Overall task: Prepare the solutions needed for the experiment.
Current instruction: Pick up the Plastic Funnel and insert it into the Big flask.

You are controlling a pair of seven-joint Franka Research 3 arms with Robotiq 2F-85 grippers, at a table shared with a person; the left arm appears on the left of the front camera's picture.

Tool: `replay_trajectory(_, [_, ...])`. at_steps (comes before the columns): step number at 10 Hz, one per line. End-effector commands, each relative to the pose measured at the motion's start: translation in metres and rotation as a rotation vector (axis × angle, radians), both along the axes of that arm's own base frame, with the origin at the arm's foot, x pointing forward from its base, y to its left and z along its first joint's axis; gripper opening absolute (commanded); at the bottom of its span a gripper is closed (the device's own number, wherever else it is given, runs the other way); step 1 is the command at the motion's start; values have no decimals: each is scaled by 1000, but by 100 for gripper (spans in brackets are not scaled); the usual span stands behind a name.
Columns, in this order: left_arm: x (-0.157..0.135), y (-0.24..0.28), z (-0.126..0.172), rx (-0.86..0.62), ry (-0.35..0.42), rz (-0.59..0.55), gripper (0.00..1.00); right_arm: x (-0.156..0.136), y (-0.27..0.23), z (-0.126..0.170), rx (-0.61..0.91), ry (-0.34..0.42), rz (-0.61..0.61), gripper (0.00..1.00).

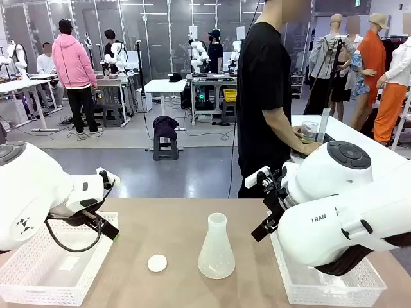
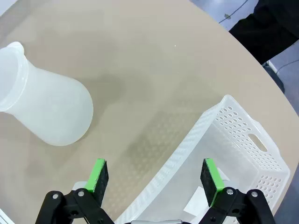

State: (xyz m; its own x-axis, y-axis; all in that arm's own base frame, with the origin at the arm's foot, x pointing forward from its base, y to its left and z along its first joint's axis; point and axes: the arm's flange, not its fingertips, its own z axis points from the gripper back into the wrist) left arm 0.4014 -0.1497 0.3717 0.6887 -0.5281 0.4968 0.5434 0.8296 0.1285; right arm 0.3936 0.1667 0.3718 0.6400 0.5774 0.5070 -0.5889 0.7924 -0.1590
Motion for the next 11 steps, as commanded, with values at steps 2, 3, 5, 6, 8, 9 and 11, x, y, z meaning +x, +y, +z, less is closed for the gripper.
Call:
replay_trajectory(2, [0, 0, 0, 0, 0, 0, 100, 0, 0, 0, 0, 0, 0, 100])
replay_trajectory(3, [0, 0, 0, 0, 0, 0, 100, 0, 0, 0, 0, 0, 0, 100])
replay_trajectory(5, [0, 0, 0, 0, 0, 0, 100, 0, 0, 0, 0, 0, 0, 100])
replay_trajectory(6, [0, 0, 0, 0, 0, 0, 100, 0, 0, 0, 0, 0, 0, 100])
replay_trajectory(8, [0, 0, 0, 0, 0, 0, 100, 0, 0, 0, 0, 0, 0, 100])
replay_trajectory(9, [0, 0, 0, 0, 0, 0, 100, 0, 0, 0, 0, 0, 0, 100])
replay_trajectory(11, [0, 0, 0, 0, 0, 0, 100, 0, 0, 0, 0, 0, 0, 100])
